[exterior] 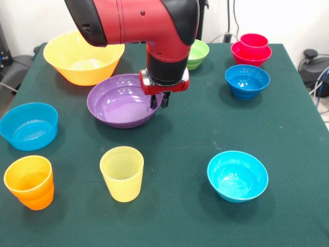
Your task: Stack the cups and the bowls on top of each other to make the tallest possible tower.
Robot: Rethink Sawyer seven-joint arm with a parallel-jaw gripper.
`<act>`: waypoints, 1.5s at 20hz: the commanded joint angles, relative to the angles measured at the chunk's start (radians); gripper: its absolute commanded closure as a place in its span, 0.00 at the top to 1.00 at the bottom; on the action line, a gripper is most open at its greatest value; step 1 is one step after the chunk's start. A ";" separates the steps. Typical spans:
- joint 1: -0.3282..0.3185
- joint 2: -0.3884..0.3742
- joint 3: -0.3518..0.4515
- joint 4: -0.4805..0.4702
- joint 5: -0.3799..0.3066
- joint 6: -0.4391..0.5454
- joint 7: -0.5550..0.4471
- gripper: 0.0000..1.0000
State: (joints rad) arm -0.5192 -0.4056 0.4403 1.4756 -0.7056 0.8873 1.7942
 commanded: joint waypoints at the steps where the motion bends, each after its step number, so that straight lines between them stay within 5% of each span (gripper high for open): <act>1: 0.014 0.007 0.038 -0.039 -0.050 0.033 -0.231 0.00; 17: 0.063 -0.066 0.067 0.024 0.026 0.094 -0.175 0.00; 30: 0.047 -0.108 0.101 0.092 0.063 0.052 -0.175 0.00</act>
State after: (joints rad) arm -0.4883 -0.5122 0.4711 1.5009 -0.6587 0.9153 1.7940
